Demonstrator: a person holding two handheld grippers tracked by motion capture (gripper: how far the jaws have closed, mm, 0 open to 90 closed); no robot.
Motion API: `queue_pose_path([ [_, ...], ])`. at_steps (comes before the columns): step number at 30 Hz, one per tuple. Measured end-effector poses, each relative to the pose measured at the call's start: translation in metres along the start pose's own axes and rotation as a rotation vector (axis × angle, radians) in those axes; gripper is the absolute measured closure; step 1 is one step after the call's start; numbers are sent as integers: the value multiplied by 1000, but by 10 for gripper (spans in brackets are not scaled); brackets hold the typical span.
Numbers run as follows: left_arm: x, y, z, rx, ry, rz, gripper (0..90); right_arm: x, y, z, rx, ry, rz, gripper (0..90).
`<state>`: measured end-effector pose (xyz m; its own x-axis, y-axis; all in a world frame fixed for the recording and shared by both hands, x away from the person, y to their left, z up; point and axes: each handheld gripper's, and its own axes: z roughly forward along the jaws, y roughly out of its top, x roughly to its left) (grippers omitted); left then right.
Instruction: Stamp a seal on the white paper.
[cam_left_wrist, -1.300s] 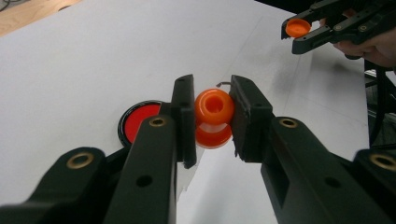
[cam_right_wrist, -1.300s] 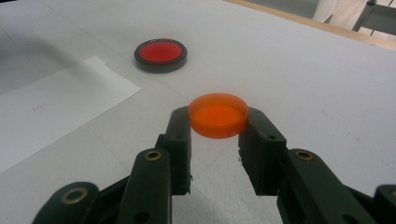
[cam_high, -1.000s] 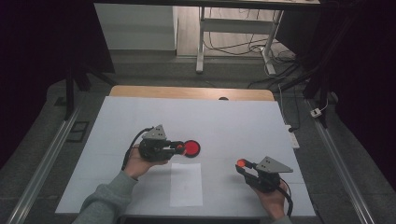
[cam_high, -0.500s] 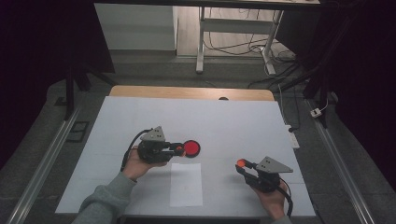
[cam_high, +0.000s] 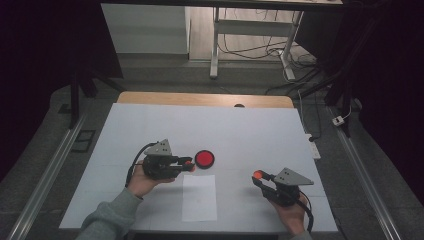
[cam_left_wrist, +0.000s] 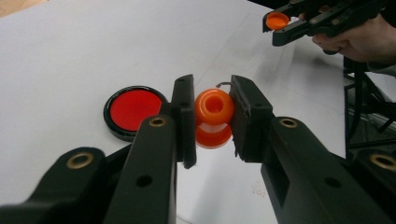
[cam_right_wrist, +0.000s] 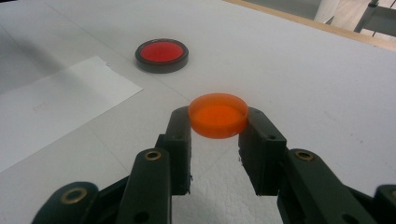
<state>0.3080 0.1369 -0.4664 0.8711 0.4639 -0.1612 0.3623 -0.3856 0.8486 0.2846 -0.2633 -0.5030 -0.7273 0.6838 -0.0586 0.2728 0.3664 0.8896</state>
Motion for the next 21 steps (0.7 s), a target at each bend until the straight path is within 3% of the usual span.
queue_pose_path([
  [21, -14, -11, 2, 19, -16, 10, 719, 1, -1, 2, 4, 4, -2, 642],
])
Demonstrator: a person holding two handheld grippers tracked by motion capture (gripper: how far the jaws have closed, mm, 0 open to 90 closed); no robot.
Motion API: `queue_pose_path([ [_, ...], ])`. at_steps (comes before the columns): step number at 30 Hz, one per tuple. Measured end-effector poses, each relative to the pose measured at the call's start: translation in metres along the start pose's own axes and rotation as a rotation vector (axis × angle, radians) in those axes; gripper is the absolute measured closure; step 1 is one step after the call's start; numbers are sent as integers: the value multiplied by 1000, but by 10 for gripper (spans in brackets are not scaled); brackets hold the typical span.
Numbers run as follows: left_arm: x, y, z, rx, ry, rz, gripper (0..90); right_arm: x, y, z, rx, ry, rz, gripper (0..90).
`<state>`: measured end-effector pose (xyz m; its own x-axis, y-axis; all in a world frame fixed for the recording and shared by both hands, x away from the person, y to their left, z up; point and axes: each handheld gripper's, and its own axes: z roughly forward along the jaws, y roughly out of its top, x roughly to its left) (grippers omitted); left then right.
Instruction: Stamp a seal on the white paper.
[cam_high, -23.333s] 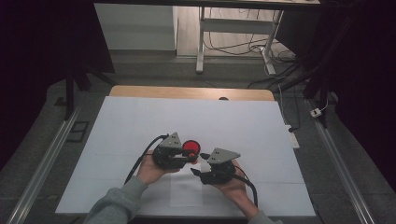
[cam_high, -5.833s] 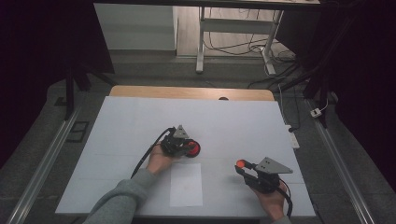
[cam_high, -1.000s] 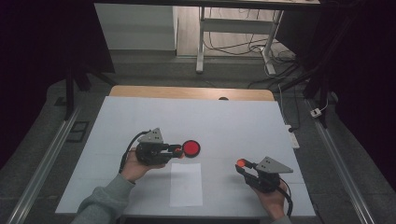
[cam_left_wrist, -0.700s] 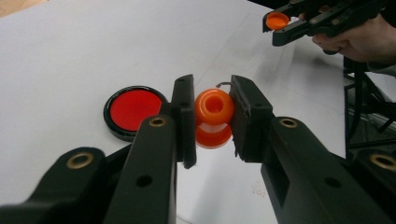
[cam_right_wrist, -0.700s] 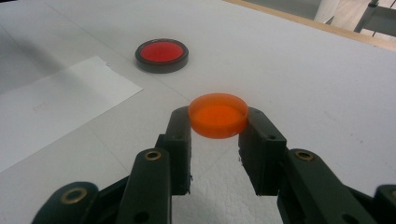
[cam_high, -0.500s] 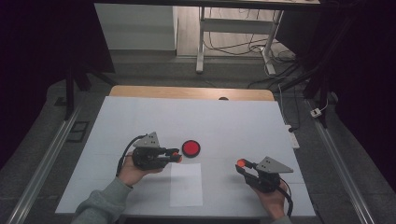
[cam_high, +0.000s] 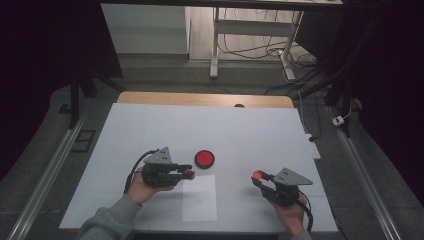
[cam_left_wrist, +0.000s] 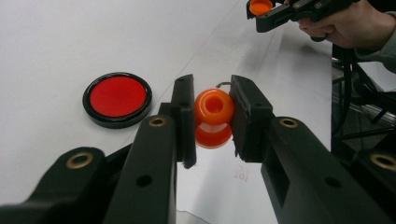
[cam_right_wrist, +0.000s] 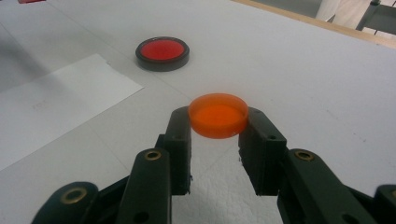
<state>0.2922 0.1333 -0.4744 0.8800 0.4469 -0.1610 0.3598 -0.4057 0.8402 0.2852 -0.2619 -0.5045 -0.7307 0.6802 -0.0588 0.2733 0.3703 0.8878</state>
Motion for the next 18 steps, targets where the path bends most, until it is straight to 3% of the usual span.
queue_pose_path([
  [18, -7, -10, 28, 88, -19, 23, 718, 0, 0, 0, 5, 3, 0, 642],
])
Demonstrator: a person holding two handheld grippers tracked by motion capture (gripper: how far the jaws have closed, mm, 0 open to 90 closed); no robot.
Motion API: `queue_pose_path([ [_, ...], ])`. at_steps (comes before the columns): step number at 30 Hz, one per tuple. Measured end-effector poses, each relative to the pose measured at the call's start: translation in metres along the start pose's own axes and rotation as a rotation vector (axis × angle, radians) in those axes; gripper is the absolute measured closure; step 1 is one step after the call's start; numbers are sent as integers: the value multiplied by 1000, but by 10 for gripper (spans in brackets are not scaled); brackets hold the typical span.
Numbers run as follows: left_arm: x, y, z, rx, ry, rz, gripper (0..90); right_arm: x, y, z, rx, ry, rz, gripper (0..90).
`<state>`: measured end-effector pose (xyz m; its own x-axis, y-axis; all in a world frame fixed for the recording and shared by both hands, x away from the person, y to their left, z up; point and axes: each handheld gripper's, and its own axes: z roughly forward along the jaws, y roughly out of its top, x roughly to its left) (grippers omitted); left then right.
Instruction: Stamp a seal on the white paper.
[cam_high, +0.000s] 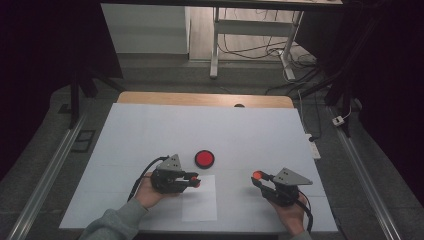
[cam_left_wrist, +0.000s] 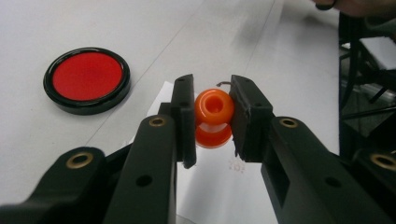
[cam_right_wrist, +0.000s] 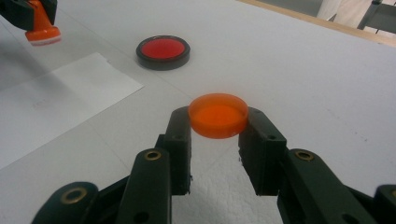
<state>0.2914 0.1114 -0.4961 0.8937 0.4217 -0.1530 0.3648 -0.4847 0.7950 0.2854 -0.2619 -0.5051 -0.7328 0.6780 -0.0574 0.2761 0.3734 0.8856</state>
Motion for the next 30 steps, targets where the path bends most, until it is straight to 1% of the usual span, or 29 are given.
queue_pose_path([
  [10, 0, -4, 10, 40, 4, 7, 719, 0, 0, 0, 6, -1, -2, 642],
  [18, -3, -6, 17, 60, 2, 14, 718, 1, 0, 1, 8, 0, -4, 642],
  [30, -2, -7, 23, 88, 18, 23, 718, 1, 0, 2, 11, -1, -6, 641],
])
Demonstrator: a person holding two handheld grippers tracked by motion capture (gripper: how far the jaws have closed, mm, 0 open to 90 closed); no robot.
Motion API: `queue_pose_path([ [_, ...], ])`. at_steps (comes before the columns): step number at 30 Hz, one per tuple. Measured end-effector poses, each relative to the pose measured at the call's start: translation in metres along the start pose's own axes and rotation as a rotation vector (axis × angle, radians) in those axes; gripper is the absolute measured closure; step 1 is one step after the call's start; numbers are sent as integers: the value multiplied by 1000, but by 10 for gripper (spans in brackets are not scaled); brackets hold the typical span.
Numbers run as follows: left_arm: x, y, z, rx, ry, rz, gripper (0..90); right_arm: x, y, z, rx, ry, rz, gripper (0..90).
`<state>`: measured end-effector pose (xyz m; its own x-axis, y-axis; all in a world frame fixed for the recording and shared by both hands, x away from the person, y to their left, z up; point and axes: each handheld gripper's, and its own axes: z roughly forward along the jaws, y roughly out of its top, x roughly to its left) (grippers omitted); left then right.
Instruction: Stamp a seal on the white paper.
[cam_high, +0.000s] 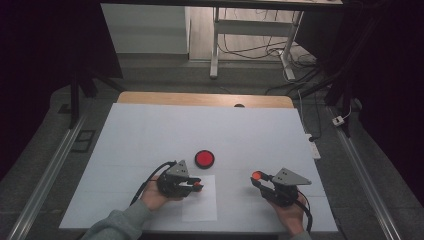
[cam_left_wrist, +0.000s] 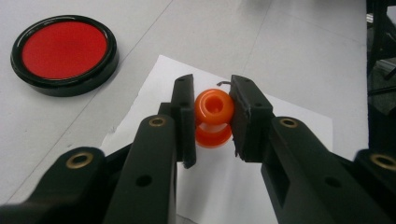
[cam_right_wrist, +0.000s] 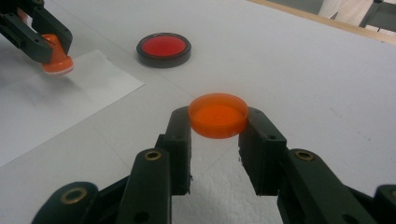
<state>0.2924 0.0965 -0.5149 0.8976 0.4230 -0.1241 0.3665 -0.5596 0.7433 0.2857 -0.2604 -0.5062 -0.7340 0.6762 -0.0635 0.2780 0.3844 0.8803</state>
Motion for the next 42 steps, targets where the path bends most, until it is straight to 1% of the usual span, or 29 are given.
queue_pose_path([
  [7, 0, 0, 3, 20, 7, 14, 718, 0, 0, 0, 0, 0, 0, 641],
  [11, 0, -1, 5, 22, 11, 12, 718, 0, 0, 0, 2, 1, 0, 641],
  [21, -4, -1, 11, 54, 21, 36, 718, 0, 0, 0, 1, 0, 0, 641],
  [29, -5, -2, 12, 59, 26, 42, 718, 0, 0, 0, 1, -1, -1, 641],
  [32, -5, -3, 14, 75, 33, 51, 718, 0, 0, 0, -1, 0, -2, 641],
  [34, -6, -6, 15, 53, 38, 48, 718, -1, 0, -1, -1, -2, 2, 641],
  [39, -11, -7, 14, 62, 72, 86, 722, -1, 0, -1, -5, 0, 3, 642],
  [42, -11, -8, 15, 55, 68, 77, 722, 0, 0, -2, -6, 0, 4, 641],
])
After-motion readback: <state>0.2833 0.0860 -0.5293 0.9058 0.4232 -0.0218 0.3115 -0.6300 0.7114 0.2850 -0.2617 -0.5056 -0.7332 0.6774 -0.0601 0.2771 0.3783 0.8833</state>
